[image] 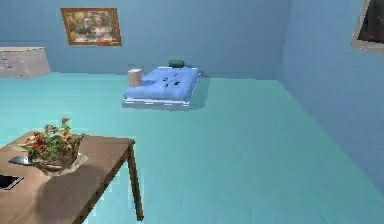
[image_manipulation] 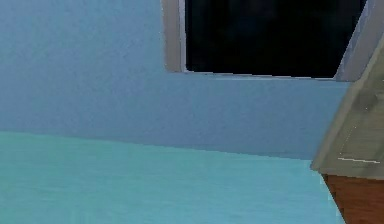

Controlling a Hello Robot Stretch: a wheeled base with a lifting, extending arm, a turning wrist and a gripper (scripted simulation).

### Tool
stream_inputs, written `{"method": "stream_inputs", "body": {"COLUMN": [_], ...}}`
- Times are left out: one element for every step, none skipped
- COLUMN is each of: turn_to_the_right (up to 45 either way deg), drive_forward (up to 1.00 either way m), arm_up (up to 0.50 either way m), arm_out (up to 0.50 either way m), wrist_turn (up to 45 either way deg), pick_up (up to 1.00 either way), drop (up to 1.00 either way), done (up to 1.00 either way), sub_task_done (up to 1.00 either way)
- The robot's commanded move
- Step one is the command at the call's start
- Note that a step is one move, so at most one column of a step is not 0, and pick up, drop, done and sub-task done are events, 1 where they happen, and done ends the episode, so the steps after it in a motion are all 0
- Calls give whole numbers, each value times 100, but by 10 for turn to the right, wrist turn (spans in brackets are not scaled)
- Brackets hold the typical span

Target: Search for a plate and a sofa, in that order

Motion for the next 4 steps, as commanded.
{"method": "stream_inputs", "body": {"turn_to_the_right": [60, 0, 60, 0], "drive_forward": [0, 100, 0, 40], "arm_up": [0, 0, 0, 0], "arm_out": [0, 0, 0, 0], "wrist_turn": [0, 0, 0, 0], "pick_up": [0, 0, 0, 0], "drop": [0, 0, 0, 0], "done": [0, 0, 0, 0], "sub_task_done": [0, 0, 0, 0]}}
